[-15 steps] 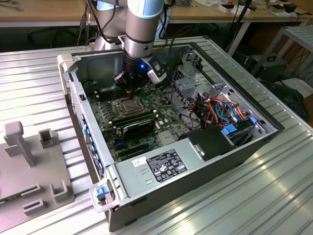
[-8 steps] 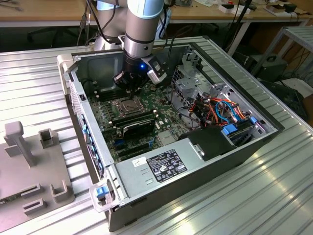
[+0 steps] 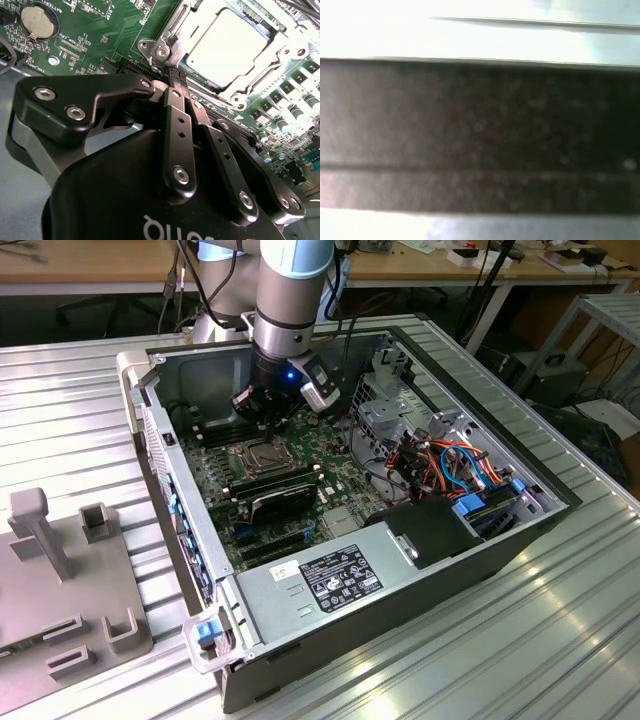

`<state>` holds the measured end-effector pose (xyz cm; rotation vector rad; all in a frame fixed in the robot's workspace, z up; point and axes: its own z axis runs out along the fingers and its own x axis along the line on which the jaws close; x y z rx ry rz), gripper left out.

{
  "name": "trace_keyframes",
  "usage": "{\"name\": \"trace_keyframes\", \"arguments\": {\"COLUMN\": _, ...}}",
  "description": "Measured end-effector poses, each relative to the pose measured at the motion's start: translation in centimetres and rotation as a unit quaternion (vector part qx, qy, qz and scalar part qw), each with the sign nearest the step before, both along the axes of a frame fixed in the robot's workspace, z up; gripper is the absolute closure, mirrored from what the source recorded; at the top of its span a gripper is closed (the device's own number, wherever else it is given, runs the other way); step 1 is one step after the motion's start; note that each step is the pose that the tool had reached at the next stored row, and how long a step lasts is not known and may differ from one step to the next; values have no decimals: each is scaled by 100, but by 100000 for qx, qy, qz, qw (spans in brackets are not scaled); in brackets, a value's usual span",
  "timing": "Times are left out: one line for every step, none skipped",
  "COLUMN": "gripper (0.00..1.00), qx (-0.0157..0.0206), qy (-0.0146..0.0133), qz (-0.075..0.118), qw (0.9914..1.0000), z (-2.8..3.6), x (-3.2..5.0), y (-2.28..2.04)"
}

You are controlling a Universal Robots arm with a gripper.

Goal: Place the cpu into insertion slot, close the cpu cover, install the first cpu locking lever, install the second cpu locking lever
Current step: 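Install the first cpu locking lever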

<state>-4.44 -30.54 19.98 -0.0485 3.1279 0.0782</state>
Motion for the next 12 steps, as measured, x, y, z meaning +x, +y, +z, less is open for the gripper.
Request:
{"name": "trace_keyframes", "arguments": {"gripper": 89, "qx": 1, "qy": 0, "qz": -2, "qw": 100000, "z": 0, "x": 0, "y": 0}}
{"name": "trace_keyframes", "arguments": {"gripper": 89, "qx": 10, "qy": -1, "qz": -6, "qw": 100000, "z": 0, "x": 0, "y": 0}}
{"name": "trace_keyframes", "arguments": {"gripper": 89, "qx": 20, "qy": -6, "qz": -10, "qw": 100000, "z": -1, "x": -1, "y": -2}}
{"name": "trace_keyframes", "arguments": {"gripper": 89, "qx": 21, "qy": -6, "qz": -6, "qw": 100000, "z": -1, "x": 0, "y": -3}}
{"name": "trace_keyframes", "arguments": {"gripper": 89, "qx": 14, "qy": -1, "qz": -3, "qw": 100000, "z": 0, "x": 0, "y": -4}}
{"name": "trace_keyframes", "arguments": {"gripper": 89, "qx": 10, "qy": -4, "qz": -2, "qw": 100000, "z": 0, "x": 0, "y": -5}}
{"name": "trace_keyframes", "arguments": {"gripper": 89, "qx": 14, "qy": -6, "qz": -3, "qw": 100000, "z": -1, "x": 0, "y": -7}}
{"name": "trace_keyframes", "arguments": {"gripper": 89, "qx": 17, "qy": -9, "qz": -2, "qw": 100000, "z": -1, "x": 0, "y": -9}}
{"name": "trace_keyframes", "arguments": {"gripper": 89, "qx": 12, "qy": -6, "qz": -1, "qw": 100000, "z": -1, "x": 0, "y": -10}}
{"name": "trace_keyframes", "arguments": {"gripper": 89, "qx": 6, "qy": -3, "qz": -4, "qw": 100000, "z": 0, "x": 0, "y": -11}}
{"name": "trace_keyframes", "arguments": {"gripper": 89, "qx": 3, "qy": -3, "qz": -7, "qw": 100000, "z": 0, "x": 0, "y": -11}}
{"name": "trace_keyframes", "arguments": {"gripper": 89, "qx": 10, "qy": -4, "qz": -3, "qw": 100000, "z": 4, "x": 0, "y": -12}}
